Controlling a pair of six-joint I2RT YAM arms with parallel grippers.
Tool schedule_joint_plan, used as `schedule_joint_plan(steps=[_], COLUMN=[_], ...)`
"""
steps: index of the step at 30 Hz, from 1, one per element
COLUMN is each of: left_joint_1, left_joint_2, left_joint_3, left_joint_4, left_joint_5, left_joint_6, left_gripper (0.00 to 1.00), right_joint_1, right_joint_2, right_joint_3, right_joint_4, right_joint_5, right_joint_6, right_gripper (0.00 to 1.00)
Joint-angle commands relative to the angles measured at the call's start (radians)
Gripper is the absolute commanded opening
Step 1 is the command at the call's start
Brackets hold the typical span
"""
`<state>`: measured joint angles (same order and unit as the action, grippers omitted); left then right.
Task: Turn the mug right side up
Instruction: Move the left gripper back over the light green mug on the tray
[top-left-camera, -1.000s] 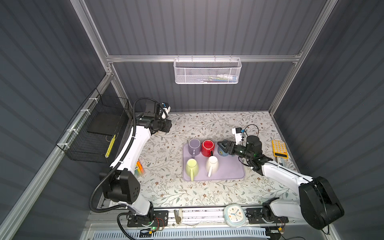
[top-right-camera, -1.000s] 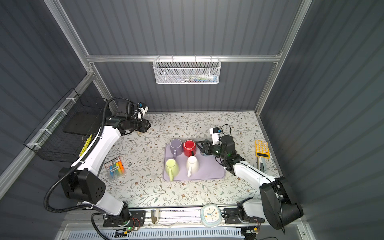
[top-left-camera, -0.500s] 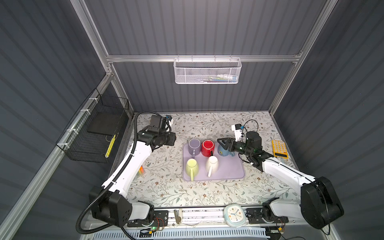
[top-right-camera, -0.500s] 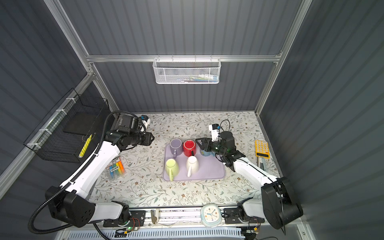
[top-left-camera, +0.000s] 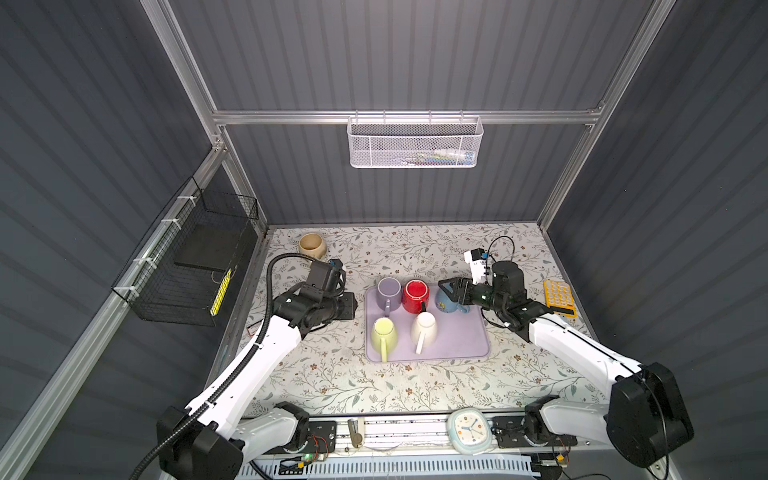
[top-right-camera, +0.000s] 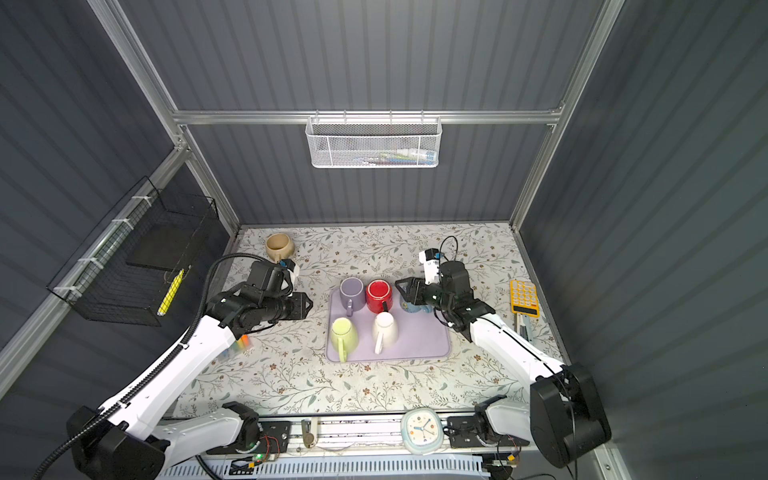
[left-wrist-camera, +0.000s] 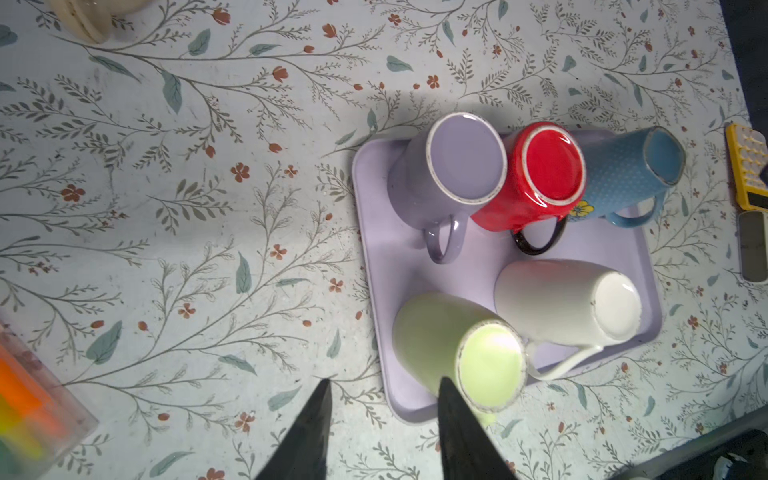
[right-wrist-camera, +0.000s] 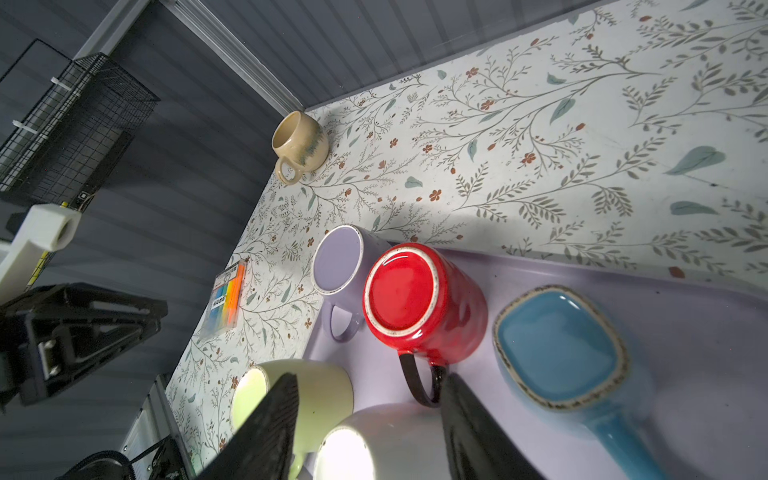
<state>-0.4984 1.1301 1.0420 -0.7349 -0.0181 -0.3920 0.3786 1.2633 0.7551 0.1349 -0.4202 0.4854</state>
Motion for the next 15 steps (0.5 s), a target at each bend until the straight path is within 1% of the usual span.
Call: schedule_joint_plan(steps=[1, 5, 10, 13, 15], left_joint_1=[-0.062, -0.160, -0.302, -0.352, -0.402], left_joint_2=[-0.039, -0.049, -0.041, -0.038, -0.026], left_joint_3=[-0.028, -0.066, -0.085, -0.095, -0.108], left_joint_4=[-0.006, -0.004, -0.011, 0.001, 0.018], left_joint_5=[-0.071, -0.119, -0.213, -0.234, -0.246], left_joint_6=[-0.123, -0.209, -0.310, -0.359, -0.395], left_gripper=[0.43, 0.43, 0.43, 0.43, 0.43], right_joint_1=[0.003, 0.003, 0.003, 0.003, 0.003], right_joint_2=[0.022, 0.044, 0.061, 0.067, 0.073], right_joint_3=[0.036, 0.044, 0.046, 0.047, 0.047], right_joint_4=[-0.017, -0.009, 0.002, 0.006, 0.009], right_joint_5=[0.015, 0.015, 0.011, 0.010, 0.012], right_joint_6=[-0.020, -0.017, -0.012, -0.013, -0.010], right_gripper=[0.57, 0.57, 0.58, 0.58, 0.58])
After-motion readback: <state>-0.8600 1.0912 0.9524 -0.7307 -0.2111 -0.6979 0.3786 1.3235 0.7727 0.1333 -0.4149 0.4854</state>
